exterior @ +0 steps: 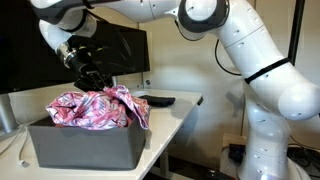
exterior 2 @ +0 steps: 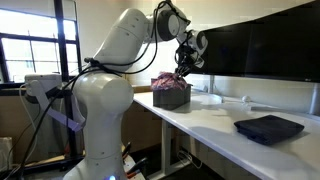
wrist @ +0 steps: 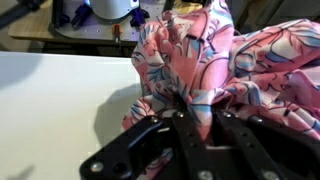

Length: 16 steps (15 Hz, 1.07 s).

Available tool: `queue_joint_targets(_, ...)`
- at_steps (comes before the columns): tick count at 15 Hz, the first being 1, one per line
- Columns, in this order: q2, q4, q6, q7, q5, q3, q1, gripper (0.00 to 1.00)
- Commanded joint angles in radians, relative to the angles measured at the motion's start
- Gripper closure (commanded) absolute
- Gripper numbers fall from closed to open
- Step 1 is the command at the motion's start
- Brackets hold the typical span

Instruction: Pick up the clothes and put them in the box

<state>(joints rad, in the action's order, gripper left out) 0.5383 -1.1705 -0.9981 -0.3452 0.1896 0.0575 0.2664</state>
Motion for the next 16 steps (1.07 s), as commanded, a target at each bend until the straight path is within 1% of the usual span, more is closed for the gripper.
queue_joint_targets(1,0.024,0.012,-0.027,0.013,-0.064,0.021,0.032,0.93)
queue_joint_targets(4,0.057,0.031,-0.038,0.008,-0.117,0.029,0.068,0.93)
queue_joint_targets(7,0.094,0.034,-0.044,0.000,-0.163,0.026,0.091,0.93)
queue_joint_targets(12,0.149,0.031,-0.042,-0.011,-0.200,0.019,0.099,0.93)
queue_joint_targets(16,0.151,0.047,-0.055,-0.014,-0.206,0.018,0.099,0.94)
